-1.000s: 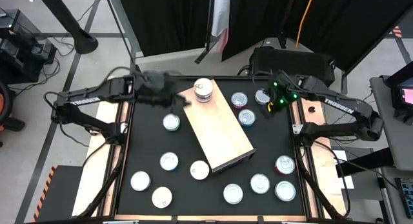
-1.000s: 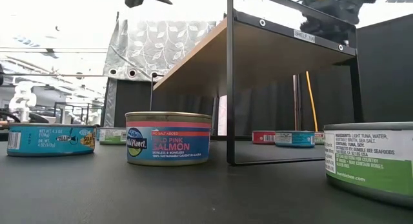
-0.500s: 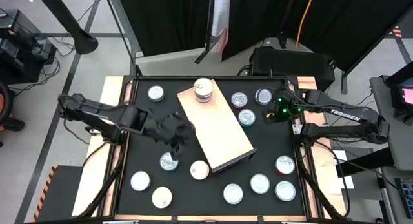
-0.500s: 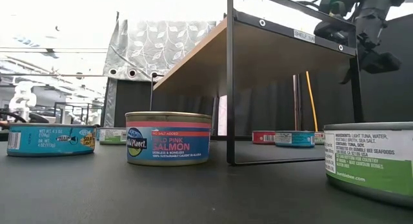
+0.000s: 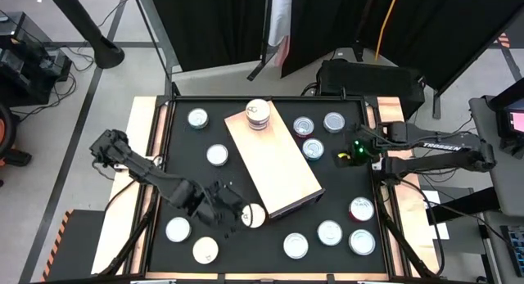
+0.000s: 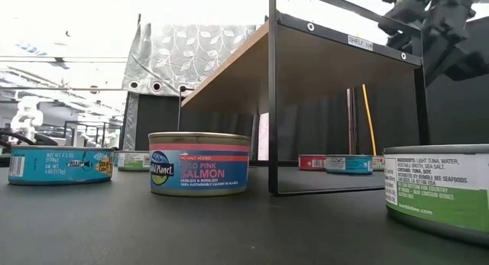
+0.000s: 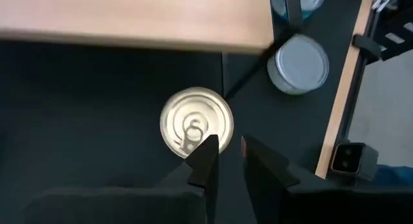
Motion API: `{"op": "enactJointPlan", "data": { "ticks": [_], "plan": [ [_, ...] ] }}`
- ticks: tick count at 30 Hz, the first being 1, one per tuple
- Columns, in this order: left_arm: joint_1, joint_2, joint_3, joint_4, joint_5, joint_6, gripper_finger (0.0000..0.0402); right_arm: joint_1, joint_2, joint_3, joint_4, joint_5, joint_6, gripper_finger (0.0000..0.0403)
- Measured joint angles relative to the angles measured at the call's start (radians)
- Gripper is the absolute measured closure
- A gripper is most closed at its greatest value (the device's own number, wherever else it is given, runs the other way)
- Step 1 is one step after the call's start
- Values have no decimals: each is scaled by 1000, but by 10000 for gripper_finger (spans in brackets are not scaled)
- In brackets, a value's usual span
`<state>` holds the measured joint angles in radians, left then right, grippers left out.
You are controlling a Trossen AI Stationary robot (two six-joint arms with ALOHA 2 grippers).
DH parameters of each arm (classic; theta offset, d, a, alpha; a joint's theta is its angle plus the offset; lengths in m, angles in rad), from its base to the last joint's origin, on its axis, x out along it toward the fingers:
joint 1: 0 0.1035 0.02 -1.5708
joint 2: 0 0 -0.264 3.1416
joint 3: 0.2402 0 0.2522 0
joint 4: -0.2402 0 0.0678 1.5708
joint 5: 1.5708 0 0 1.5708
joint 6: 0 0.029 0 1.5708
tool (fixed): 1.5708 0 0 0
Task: Stack canned seafood by type on shelf
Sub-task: Stack the blue-pink tuna can on top of the stacked blue-pink tuna can on the shelf
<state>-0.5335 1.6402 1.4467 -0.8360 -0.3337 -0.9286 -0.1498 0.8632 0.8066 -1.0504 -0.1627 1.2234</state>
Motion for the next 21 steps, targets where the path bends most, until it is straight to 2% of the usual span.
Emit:
{"op": "enactJointPlan", "data": {
  "ticks": [6,11,15,21],
  "plan": [
    [-50,90,0,46,-89,-10,351,238,-23,0,15,18,228,399],
    [-54,200,0,145,-127,23,371,411,-18,0,100,100,383,399],
    [-56,283,0,184,-171,73,396,525,-15,0,191,181,474,399],
    [-77,329,0,191,-191,41,399,667,3,0,279,257,569,399]
  ]
}}
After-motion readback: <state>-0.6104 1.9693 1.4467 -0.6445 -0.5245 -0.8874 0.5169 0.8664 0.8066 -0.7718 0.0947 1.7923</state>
